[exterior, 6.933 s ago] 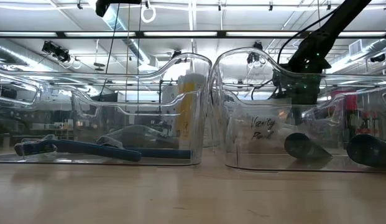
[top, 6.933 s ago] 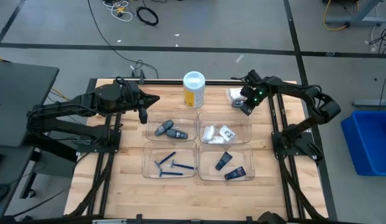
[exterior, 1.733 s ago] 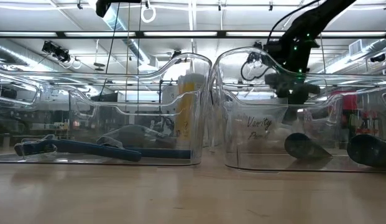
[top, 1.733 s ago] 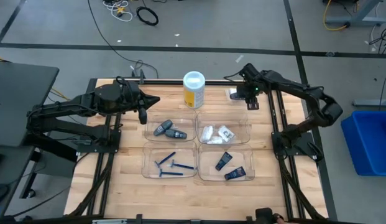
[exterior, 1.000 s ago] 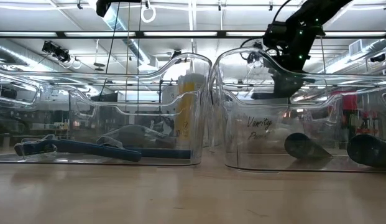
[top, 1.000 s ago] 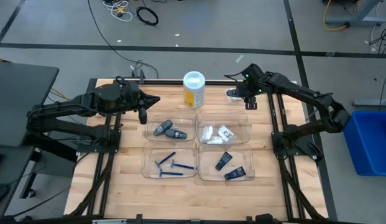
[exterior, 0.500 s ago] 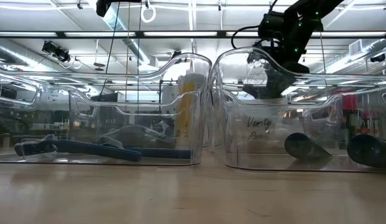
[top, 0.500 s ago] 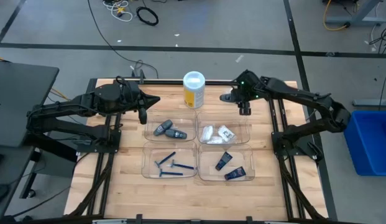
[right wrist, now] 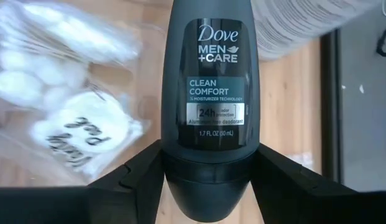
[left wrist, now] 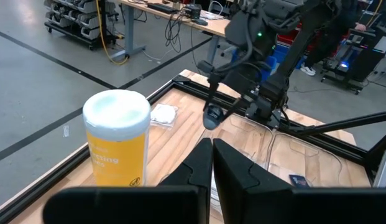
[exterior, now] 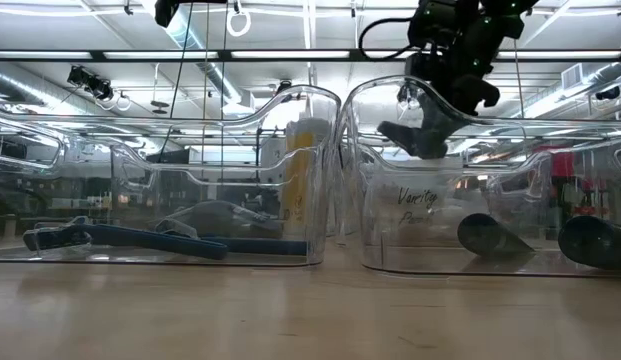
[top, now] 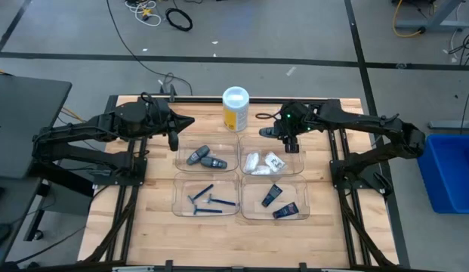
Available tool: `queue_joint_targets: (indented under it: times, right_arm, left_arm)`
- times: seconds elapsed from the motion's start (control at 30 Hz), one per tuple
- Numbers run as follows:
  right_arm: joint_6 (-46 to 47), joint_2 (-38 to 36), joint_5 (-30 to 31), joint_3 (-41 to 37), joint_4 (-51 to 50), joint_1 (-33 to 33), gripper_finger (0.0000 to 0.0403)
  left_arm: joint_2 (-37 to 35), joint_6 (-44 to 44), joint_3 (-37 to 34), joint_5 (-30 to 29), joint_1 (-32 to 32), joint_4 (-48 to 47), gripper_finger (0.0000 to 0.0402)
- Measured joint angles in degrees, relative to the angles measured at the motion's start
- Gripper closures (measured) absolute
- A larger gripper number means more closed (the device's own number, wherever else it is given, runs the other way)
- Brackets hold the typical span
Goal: Pick & Place Travel size toiletries
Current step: Put the black deodorant into the top left transparent bin
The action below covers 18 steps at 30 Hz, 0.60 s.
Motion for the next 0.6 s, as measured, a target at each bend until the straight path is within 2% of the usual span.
queue_joint_targets:
  times: [0.27, 0.6]
  right_arm:
    - [6.0, 0.0, 0.0, 0.0, 5.3, 4.6, 0.0196]
    - [15.2, 0.0, 0.0, 0.0, 24.4, 9.2, 0.0196]
  left_arm:
    - [0.0, 0.0, 0.0, 0.0, 0.0, 0.0, 0.0379]
    - [0.0, 0.5, 0.0, 0.0, 0.0, 0.0, 0.0379]
